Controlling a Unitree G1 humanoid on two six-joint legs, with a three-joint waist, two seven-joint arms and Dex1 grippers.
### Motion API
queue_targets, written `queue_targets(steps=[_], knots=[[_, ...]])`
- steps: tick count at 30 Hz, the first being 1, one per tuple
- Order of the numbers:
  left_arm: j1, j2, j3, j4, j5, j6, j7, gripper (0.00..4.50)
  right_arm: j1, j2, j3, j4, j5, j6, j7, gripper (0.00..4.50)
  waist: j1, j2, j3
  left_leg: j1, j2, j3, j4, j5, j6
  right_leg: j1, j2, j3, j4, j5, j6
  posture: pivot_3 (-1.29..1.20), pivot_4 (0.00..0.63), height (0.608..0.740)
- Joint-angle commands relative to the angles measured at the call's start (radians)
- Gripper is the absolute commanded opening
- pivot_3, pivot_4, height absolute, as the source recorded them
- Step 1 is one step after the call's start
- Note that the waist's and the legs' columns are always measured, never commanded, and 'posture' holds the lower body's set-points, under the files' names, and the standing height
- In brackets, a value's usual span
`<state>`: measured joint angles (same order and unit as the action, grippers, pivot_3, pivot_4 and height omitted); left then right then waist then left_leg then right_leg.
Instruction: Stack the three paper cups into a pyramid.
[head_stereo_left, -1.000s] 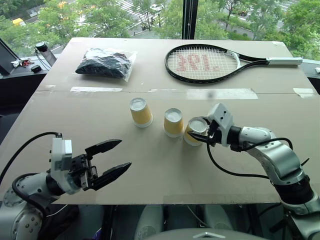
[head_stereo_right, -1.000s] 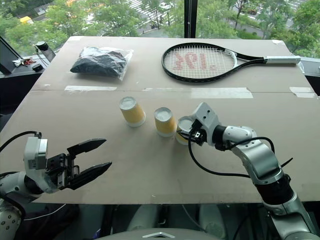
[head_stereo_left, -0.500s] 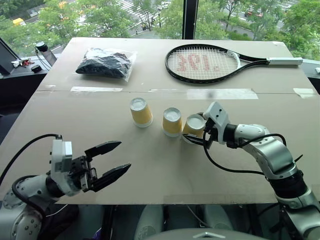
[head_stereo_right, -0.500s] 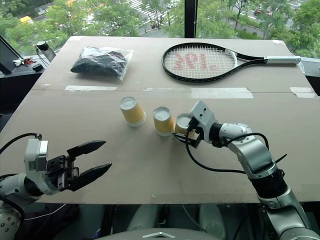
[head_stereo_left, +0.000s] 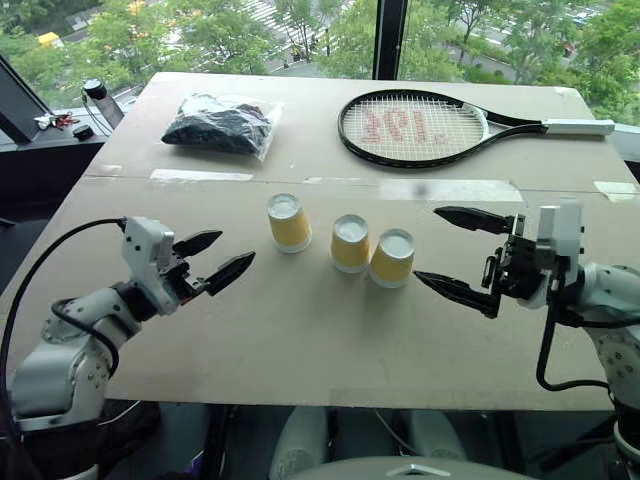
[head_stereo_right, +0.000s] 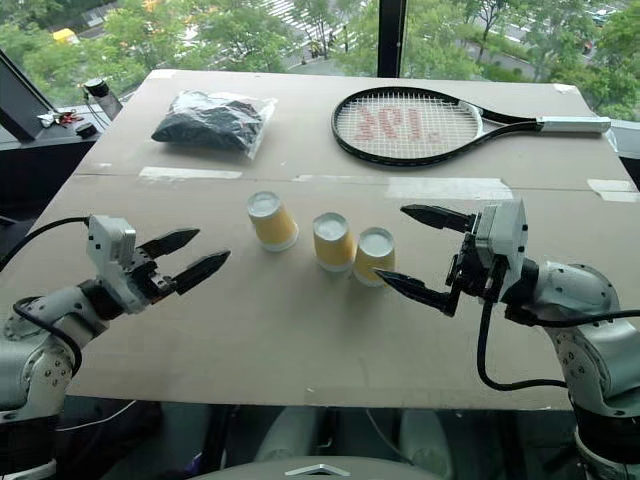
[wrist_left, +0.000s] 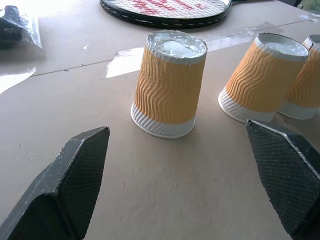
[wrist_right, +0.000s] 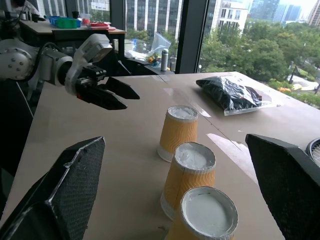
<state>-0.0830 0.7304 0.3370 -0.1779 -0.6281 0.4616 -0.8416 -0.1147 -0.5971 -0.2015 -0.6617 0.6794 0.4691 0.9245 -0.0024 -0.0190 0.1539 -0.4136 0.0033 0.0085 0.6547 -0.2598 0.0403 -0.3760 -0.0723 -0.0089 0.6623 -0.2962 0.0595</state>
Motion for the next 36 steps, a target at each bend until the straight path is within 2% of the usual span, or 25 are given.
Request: queue_targets(steps=[1,5,11,13,14,18,21,24,28,32,36], knots=[[-0.148,0.005,-0.098,0.097,0.040,0.002,-0.052,4.50,0.071,-0.034,-0.074,-0.105,0.042,-0.017,-0.022,4.45,0.000,0.000,0.000,0.000,0.000,0.000,0.000,0.000,0.000,0.000,0.000,0.000,0.000,0.000,0.000,0.00,0.150,0.740],[-0.326,-0.038,-0.222,0.261,0.126,-0.037,-0.095,4.50,0.173,-0.049,-0.115,-0.182,0.040,-0.020,-0.076,4.45,-0.001,0.000,0.000,0.000,0.000,0.001,0.000,0.002,-0.004,0.000,0.001,0.001,0.001,0.000,0.000,0.00,0.150,0.740],[-0.446,-0.102,-0.292,0.421,0.208,-0.122,-0.123,4.50,0.247,-0.058,-0.139,-0.237,0.036,-0.033,-0.137,4.45,-0.011,-0.001,0.000,0.000,0.000,0.002,0.001,0.003,-0.004,-0.001,0.001,0.003,0.001,0.000,0.000,0.00,0.150,0.740],[-0.484,-0.123,-0.311,0.481,0.242,-0.163,-0.132,3.96,0.291,-0.055,-0.149,-0.258,0.025,-0.041,-0.156,4.50,-0.001,-0.001,0.000,0.000,0.000,0.001,0.001,0.003,-0.004,-0.001,0.001,0.002,0.001,0.000,0.000,0.00,0.150,0.740],[-0.496,-0.129,-0.315,0.503,0.253,-0.179,-0.138,3.36,0.309,-0.053,-0.152,-0.266,0.020,-0.045,-0.163,4.50,-0.001,-0.001,0.000,-0.001,0.000,0.001,0.002,0.003,-0.004,0.000,0.002,0.001,0.001,0.000,0.000,0.00,0.150,0.740],[-0.517,-0.140,-0.304,0.539,0.268,-0.220,-0.157,2.45,0.370,-0.043,-0.145,-0.276,-0.001,-0.077,-0.169,4.50,-0.001,-0.001,-0.001,-0.001,-0.001,0.001,0.003,0.003,-0.004,0.000,0.001,0.002,0.001,0.000,0.000,0.00,0.150,0.740],[-0.531,-0.135,-0.275,0.522,0.230,-0.203,-0.193,2.45,0.400,-0.040,-0.142,-0.276,-0.011,-0.100,-0.172,4.50,-0.002,-0.001,0.000,-0.001,-0.001,0.001,0.004,0.003,-0.004,0.000,0.001,0.002,0.001,0.000,0.001,0.00,0.150,0.740],[-0.592,-0.095,-0.242,0.447,0.121,-0.061,-0.284,2.45,0.442,-0.035,-0.147,-0.274,-0.023,-0.125,-0.170,4.50,-0.003,-0.002,0.000,-0.001,0.000,0.001,0.005,0.003,-0.004,0.000,0.002,0.002,0.002,0.000,0.001,0.00,0.150,0.740],[-0.710,-0.068,-0.280,0.384,0.059,0.079,-0.364,2.45,0.487,-0.031,-0.154,-0.274,-0.038,-0.153,-0.171,4.50,0.003,-0.002,0.000,-0.003,0.000,-0.001,0.007,0.003,-0.005,0.000,0.002,0.000,0.002,0.000,0.001,0.00,0.150,0.740],[-0.844,-0.111,-0.335,0.368,0.044,0.166,-0.387,2.45,0.542,-0.016,-0.181,-0.290,-0.052,-0.174,-0.191,4.50,0.010,-0.002,0.000,-0.002,-0.001,-0.002,0.010,0.003,-0.004,0.003,0.002,0.000,0.002,0.000,0.001,0.00,0.150,0.740],[-0.871,-0.158,-0.420,0.365,0.094,0.133,-0.440,2.45,0.612,0.007,-0.219,-0.310,-0.063,-0.194,-0.210,4.50,0.013,-0.002,0.000,-0.001,-0.001,-0.002,0.011,0.003,-0.004,0.004,0.002,0.000,0.003,0.000,0.001,0.00,0.150,0.740]])
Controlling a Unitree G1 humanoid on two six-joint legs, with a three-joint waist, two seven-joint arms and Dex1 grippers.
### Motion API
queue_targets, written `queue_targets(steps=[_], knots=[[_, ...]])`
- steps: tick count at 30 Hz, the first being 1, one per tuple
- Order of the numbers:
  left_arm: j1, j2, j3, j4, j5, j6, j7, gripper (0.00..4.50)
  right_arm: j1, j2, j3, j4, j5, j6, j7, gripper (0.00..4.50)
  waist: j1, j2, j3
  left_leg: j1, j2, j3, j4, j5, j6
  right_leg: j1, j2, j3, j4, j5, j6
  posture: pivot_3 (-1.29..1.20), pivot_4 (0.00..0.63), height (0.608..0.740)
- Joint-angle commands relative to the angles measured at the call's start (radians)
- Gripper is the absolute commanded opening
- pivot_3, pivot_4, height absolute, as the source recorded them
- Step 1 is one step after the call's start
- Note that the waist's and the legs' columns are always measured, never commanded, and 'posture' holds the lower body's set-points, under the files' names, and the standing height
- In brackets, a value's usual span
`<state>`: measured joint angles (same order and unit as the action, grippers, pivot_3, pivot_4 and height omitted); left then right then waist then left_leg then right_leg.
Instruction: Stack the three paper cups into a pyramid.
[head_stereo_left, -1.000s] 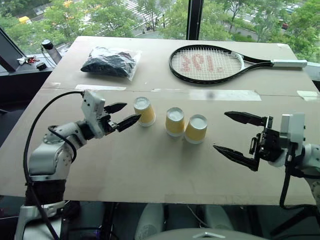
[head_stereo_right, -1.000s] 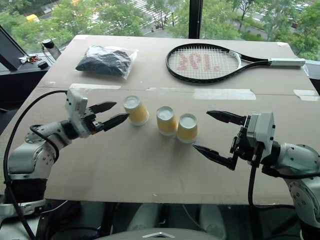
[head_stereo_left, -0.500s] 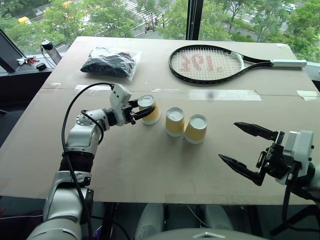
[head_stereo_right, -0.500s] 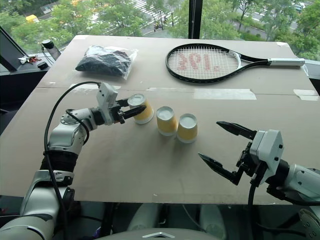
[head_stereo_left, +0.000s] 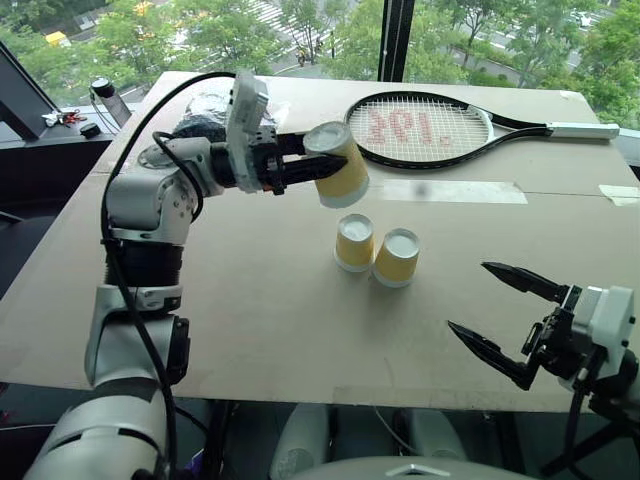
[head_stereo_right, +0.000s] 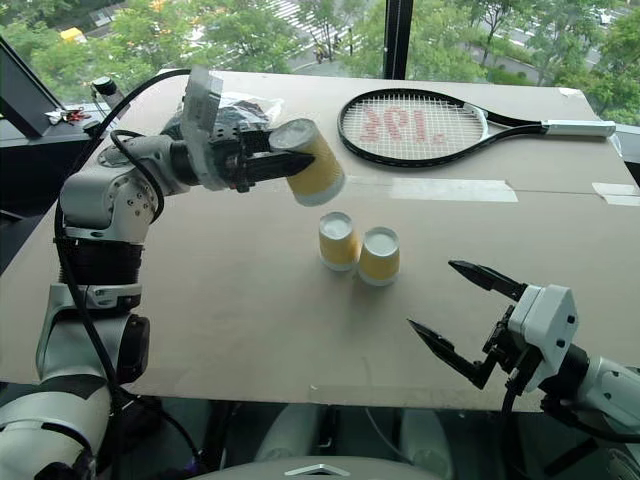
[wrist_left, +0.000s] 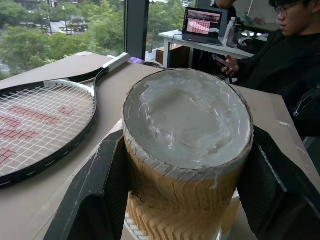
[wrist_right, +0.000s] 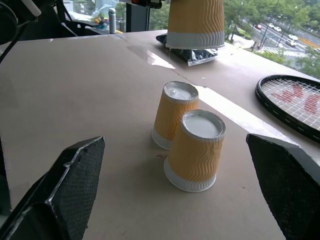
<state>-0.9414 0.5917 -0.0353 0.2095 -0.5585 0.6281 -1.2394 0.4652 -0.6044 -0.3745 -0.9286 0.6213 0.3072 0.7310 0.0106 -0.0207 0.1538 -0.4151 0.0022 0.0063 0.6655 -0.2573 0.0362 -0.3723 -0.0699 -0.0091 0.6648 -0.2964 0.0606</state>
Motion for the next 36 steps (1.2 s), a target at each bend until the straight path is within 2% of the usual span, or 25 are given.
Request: queue_targets(steps=[1,10,20,23,25,31,36], knots=[[-0.015,-0.035,-0.064,-0.012,0.039,-0.050,-0.045,2.45,0.050,0.020,-0.055,-0.047,-0.007,-0.036,-0.020,4.50,0.000,0.000,0.000,0.000,0.000,0.000,0.000,0.000,0.000,0.000,0.000,0.000,0.000,0.000,0.000,0.00,0.150,0.740],[-0.032,-0.109,-0.142,0.081,0.149,-0.131,-0.044,2.45,0.195,0.069,-0.149,-0.066,0.006,-0.089,-0.016,4.50,0.001,0.000,0.000,0.000,0.000,0.000,0.000,0.000,0.000,0.000,0.001,0.001,0.000,0.000,0.000,0.00,0.150,0.740],[-0.024,-0.113,-0.151,0.085,0.156,-0.112,-0.102,2.45,0.196,0.057,-0.135,-0.093,0.009,-0.075,-0.053,4.50,0.001,0.000,0.000,0.000,0.000,-0.001,0.000,0.000,0.001,0.000,0.001,0.001,0.000,0.000,0.000,0.00,0.150,0.740],[-0.014,-0.114,-0.152,0.068,0.161,-0.114,-0.105,3.73,0.188,0.045,-0.136,-0.098,0.018,-0.065,-0.064,4.50,0.001,0.000,0.000,0.000,0.000,-0.001,0.001,0.000,0.001,0.000,0.001,0.001,0.000,0.000,0.000,0.00,0.150,0.740],[-0.016,-0.126,-0.129,0.064,0.163,-0.135,-0.070,4.43,0.182,0.037,-0.134,-0.099,0.022,-0.059,-0.070,4.50,0.001,0.000,0.000,0.000,0.000,-0.001,0.001,0.000,0.000,0.000,0.001,0.001,0.000,0.000,0.000,0.00,0.150,0.740],[0.003,-0.060,-0.044,-0.018,0.101,-0.038,-0.034,4.43,0.143,0.007,-0.121,-0.079,0.038,-0.044,-0.068,4.50,-0.008,0.000,0.000,0.000,0.000,-0.001,0.001,0.000,0.001,0.000,0.001,0.001,0.001,0.000,0.000,0.00,0.150,0.740],[0.134,0.028,0.102,-0.196,-0.024,0.087,0.011,4.43,0.065,-0.029,-0.093,-0.013,0.036,-0.038,-0.043,4.50,-0.019,0.001,0.000,0.001,0.000,-0.005,0.001,0.000,0.000,0.001,0.001,0.001,0.001,0.000,0.000,0.00,0.150,0.740]])
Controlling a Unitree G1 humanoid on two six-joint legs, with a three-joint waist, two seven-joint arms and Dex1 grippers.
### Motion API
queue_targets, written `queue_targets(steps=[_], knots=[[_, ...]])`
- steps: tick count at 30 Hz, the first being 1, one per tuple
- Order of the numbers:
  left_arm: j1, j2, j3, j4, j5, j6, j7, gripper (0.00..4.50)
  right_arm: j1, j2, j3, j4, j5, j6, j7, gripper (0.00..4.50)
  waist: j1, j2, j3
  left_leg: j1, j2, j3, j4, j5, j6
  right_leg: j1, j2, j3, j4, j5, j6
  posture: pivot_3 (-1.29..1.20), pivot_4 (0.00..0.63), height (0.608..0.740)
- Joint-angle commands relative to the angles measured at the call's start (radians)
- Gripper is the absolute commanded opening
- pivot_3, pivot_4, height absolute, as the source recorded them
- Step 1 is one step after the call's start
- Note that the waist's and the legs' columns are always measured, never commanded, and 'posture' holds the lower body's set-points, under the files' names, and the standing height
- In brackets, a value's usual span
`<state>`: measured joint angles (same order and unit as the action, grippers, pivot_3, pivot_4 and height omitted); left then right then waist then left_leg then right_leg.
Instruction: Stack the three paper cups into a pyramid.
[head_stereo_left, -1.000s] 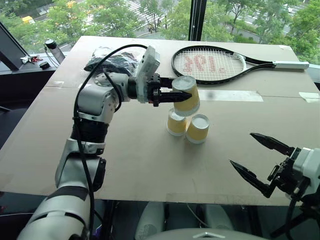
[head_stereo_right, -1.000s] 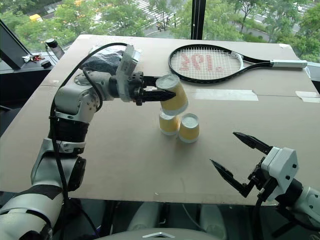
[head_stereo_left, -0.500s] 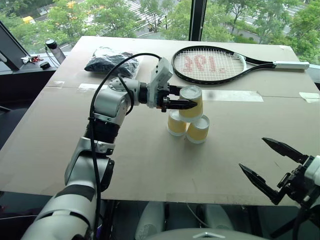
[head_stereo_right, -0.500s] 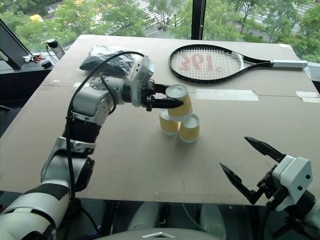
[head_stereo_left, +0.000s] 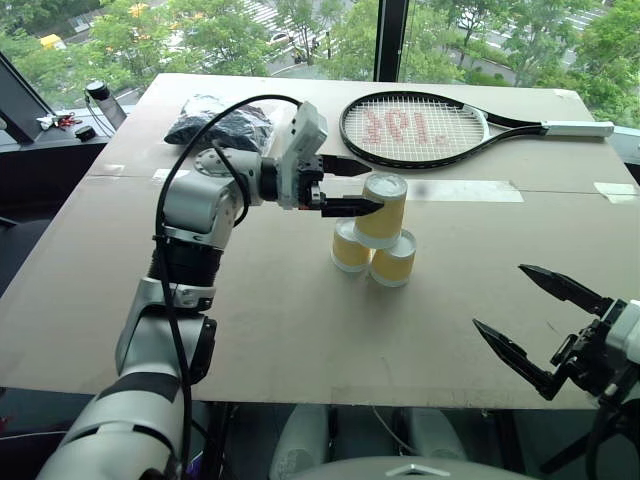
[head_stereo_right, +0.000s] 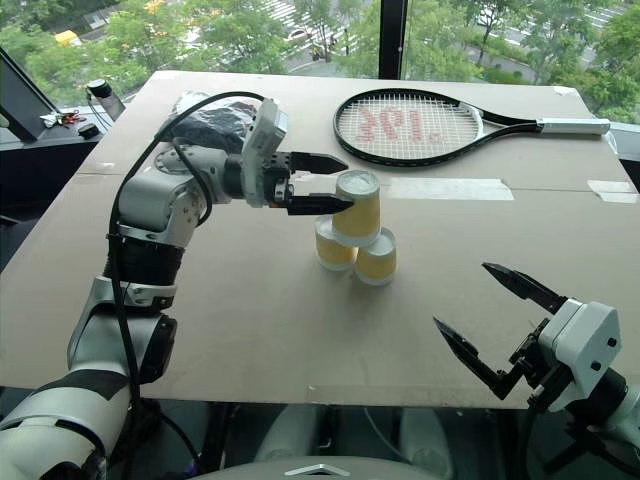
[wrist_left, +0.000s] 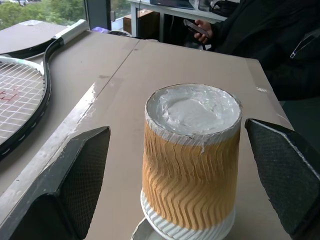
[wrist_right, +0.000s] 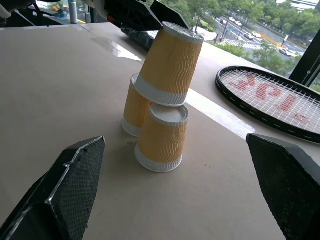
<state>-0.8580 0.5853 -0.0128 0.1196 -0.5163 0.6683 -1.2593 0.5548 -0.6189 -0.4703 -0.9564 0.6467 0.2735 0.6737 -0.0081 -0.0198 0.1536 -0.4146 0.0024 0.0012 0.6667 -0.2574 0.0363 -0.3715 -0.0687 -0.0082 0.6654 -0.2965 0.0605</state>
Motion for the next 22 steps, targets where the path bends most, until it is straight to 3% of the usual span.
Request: queue_targets(steps=[1,7,12,17,22], knots=[[0.087,0.048,0.104,-0.145,-0.078,0.058,0.049,4.43,-0.038,-0.020,0.007,0.032,0.008,-0.007,0.022,4.50,-0.001,0.000,0.000,0.000,0.000,0.000,0.000,0.000,0.000,0.000,0.000,0.000,0.000,0.000,0.000,0.00,0.150,0.740],[0.485,0.110,0.275,-0.405,-0.137,0.049,0.129,4.43,-0.117,-0.030,0.044,0.163,-0.031,-0.032,0.065,4.50,-0.005,0.001,0.000,0.001,0.000,-0.002,0.000,0.000,0.000,0.001,-0.002,0.003,0.000,0.000,0.000,0.00,0.150,0.740],[0.813,0.088,0.376,-0.506,-0.138,-0.011,0.183,4.43,-0.037,-0.010,0.015,0.256,-0.053,-0.079,0.140,4.50,0.023,0.001,0.000,0.001,0.000,-0.004,0.000,-0.001,0.001,0.002,-0.004,0.002,-0.002,0.000,0.000,0.00,0.150,0.740],[1.001,0.074,0.408,-0.533,-0.112,-0.094,0.206,4.43,0.058,0.010,-0.030,0.347,-0.073,-0.136,0.208,4.50,0.026,0.002,-0.001,0.003,0.000,-0.006,0.000,-0.003,0.004,0.006,-0.006,0.002,-0.003,0.000,-0.001,0.00,0.150,0.740],[1.068,0.072,0.388,-0.539,-0.100,-0.139,0.238,4.43,0.067,0.013,-0.020,0.376,-0.099,-0.159,0.215,4.50,0.023,0.002,-0.001,0.012,0.000,-0.005,-0.002,-0.004,0.004,0.013,-0.008,0.002,-0.004,-0.001,-0.002,0.00,0.150,0.740]])
